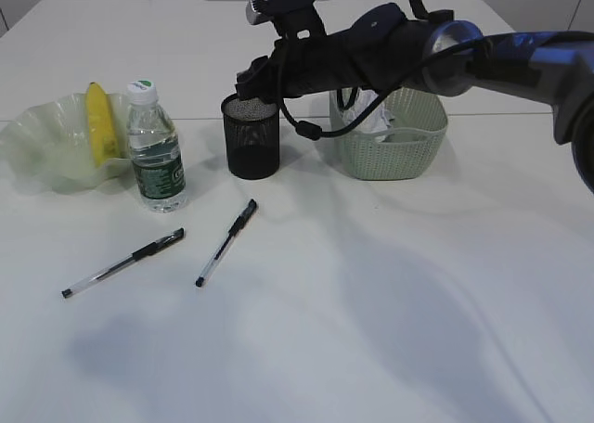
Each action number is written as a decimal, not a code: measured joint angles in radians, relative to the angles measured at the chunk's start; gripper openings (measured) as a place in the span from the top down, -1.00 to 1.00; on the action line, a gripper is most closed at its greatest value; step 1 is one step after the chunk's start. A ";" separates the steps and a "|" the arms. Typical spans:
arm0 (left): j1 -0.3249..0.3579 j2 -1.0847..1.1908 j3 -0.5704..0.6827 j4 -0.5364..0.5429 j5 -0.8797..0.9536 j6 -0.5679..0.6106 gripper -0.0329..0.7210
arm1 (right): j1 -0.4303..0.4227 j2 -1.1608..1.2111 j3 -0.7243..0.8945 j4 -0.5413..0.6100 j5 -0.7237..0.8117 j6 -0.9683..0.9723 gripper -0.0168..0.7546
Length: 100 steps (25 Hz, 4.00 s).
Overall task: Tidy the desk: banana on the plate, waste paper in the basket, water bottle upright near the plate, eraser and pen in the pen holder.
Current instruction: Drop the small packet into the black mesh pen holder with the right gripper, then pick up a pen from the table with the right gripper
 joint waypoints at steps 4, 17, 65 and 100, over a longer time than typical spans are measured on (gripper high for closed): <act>0.000 0.000 0.000 0.000 0.000 0.000 -0.30 | 0.000 0.000 0.000 0.000 0.000 -0.005 0.38; 0.000 0.000 0.000 0.000 0.000 0.000 -0.29 | 0.000 0.000 0.000 0.000 -0.001 -0.014 0.23; 0.000 0.000 0.000 -0.006 -0.002 0.000 -0.29 | -0.010 -0.232 0.000 -0.722 0.570 0.910 -0.07; 0.000 0.000 0.000 -0.006 -0.029 0.000 -0.29 | 0.230 -0.113 -0.044 -0.901 0.727 1.865 0.01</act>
